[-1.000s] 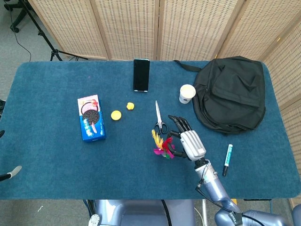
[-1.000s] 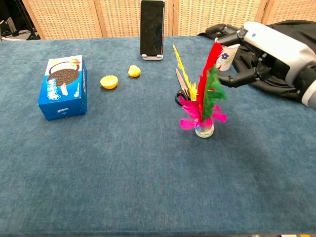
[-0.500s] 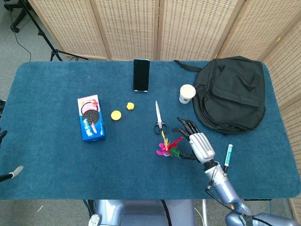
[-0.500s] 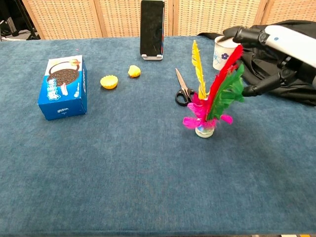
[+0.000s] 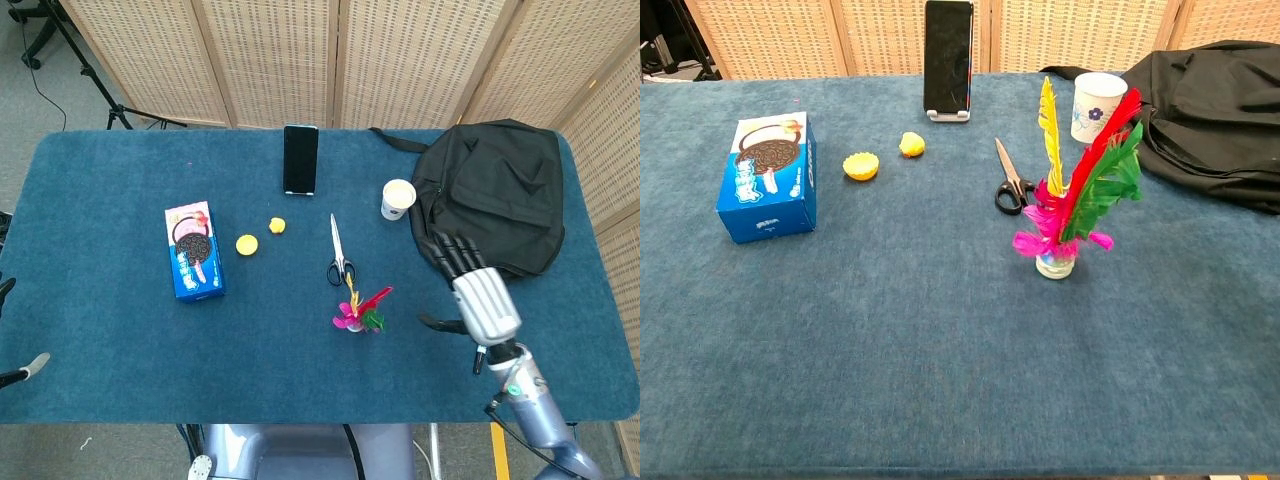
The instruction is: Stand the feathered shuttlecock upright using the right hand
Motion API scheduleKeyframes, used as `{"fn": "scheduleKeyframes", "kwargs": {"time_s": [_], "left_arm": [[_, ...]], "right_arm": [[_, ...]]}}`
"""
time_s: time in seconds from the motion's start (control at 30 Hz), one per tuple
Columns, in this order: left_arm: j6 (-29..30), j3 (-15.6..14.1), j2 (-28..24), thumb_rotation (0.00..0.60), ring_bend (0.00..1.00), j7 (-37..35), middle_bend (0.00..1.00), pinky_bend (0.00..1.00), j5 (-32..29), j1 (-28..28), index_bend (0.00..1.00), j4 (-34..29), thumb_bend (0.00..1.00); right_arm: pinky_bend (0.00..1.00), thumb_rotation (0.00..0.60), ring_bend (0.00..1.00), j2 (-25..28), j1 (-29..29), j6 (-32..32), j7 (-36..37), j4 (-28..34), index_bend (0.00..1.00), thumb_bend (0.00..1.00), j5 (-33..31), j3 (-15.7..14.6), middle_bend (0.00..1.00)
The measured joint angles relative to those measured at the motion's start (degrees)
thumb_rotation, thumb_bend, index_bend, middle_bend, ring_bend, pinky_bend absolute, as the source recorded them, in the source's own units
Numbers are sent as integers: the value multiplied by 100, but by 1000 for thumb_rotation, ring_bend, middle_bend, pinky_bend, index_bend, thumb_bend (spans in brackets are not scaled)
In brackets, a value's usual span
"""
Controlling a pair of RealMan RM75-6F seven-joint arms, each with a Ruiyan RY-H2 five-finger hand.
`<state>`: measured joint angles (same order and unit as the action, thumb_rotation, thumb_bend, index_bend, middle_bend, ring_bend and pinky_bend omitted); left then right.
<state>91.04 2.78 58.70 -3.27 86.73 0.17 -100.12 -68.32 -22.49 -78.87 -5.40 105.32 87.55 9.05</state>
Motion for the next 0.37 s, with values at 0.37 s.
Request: {"fn": "scheduleKeyframes", "kwargs": {"time_s": [0.37], "left_arm": [[90,15,162,600,0,378,0,0,-6,24,0,-13,0]], "right_arm": [[0,600,0,-177,938,-1076,139,-1859,0,0,579,-619,0]]}}
